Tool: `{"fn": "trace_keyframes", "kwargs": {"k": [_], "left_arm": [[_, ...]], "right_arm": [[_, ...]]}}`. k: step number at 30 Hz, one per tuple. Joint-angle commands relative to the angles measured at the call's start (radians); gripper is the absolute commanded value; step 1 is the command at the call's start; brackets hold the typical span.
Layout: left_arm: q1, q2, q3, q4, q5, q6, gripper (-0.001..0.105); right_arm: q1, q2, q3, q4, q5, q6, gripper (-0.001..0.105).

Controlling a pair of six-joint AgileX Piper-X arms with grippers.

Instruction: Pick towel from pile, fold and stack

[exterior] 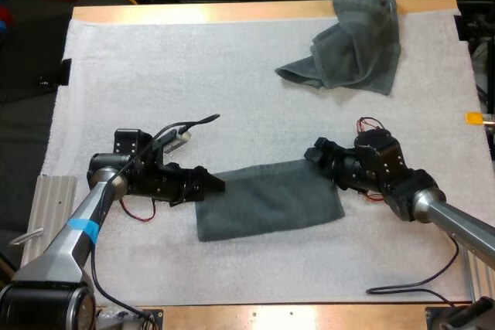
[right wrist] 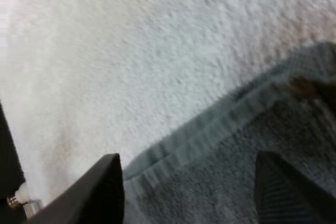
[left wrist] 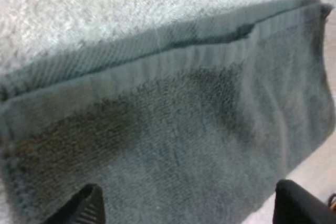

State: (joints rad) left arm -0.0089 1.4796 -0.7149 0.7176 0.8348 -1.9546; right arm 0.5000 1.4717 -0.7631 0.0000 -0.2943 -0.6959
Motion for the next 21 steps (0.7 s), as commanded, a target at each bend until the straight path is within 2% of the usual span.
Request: {"fn": "trace_keyframes", "kwargs": {"k": [1, 4, 9, 15, 21], "left_arm": [[0.0, 0.002, 0.0, -0.011, 0.019, -0.009, 0.064], [0.0, 0.002, 0.0, -0.008, 0.058, -0.006, 0.064], [0.0, 0.0, 0.0, 0.008, 0.127, 0.023, 0.064], [0.0, -0.062, 0.0, 0.07, 0.121, 0.097, 0.064], [0.0, -0.176, 0.0, 0.083, 0.105, 0.098, 0.064]], "right_arm": [[-0.007, 0.002, -0.008, -0.006, -0.016, -0.017, 0.054], [-0.007, 0.002, -0.008, -0.011, -0.051, -0.089, 0.054], [-0.007, -0.003, -0.008, -0.006, -0.105, -0.149, 0.054], [-0.007, -0.058, -0.008, 0.075, -0.095, -0.247, 0.054], [-0.007, -0.137, -0.008, 0.194, -0.068, -0.347, 0.054]]}}
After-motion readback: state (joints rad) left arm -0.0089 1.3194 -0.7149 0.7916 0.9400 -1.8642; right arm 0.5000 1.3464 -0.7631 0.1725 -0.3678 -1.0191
